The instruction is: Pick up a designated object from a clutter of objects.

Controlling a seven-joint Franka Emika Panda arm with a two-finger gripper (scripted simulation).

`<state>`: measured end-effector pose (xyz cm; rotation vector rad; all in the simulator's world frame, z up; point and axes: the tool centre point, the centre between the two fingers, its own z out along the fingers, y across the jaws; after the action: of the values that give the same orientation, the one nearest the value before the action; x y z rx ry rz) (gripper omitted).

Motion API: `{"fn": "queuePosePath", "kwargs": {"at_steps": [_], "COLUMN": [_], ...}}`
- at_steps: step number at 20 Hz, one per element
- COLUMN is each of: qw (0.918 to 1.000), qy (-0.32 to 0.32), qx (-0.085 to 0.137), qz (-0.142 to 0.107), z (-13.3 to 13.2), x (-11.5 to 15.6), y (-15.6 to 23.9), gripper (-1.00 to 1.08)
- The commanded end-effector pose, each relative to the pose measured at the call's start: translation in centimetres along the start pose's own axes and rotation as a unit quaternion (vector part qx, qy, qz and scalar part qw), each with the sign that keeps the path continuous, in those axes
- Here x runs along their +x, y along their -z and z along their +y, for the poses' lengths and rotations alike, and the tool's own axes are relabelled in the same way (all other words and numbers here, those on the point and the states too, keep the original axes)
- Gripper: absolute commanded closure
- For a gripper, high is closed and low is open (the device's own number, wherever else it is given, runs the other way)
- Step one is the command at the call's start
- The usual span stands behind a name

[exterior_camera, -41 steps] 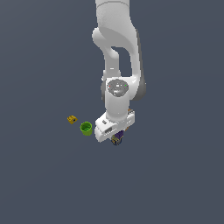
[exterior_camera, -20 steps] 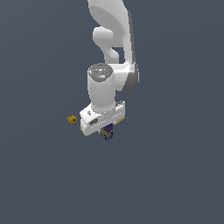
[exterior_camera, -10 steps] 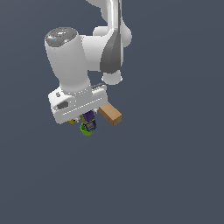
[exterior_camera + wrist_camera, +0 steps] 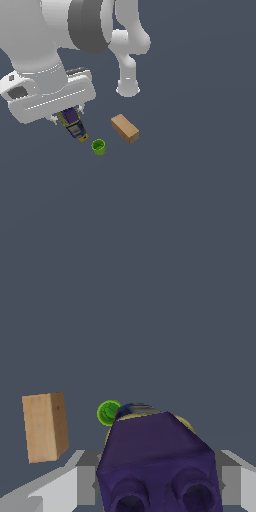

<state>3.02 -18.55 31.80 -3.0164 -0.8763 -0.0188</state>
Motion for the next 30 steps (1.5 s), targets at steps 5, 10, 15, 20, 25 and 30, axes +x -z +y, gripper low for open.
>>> {"fn": "queuePosePath", "kwargs": {"at_steps": [5,10,15,20,25,30], "qw": [1.0000,1.0000,1.0000,1.0000,1.0000,1.0000], "qy": [0.000,-0.001,-0.001,-0.001,-0.001,-0.001], "qx": [0.000,0.001,0.001,0.003,0.003,0.003], "qz": [-0.003,-0.005,-0.006,-0.007,-0.007,-0.007], "z": [3.1,4.4,5.1,5.1,5.2,5.4], "x": [-1.5,-2.1,-2.4,-2.4,-2.0,-1.1], "y": [4.0,5.6,6.4,6.1,6.7,7.8], "gripper": [1.08,1.08,1.08,1.08,1.08,1.08]}}
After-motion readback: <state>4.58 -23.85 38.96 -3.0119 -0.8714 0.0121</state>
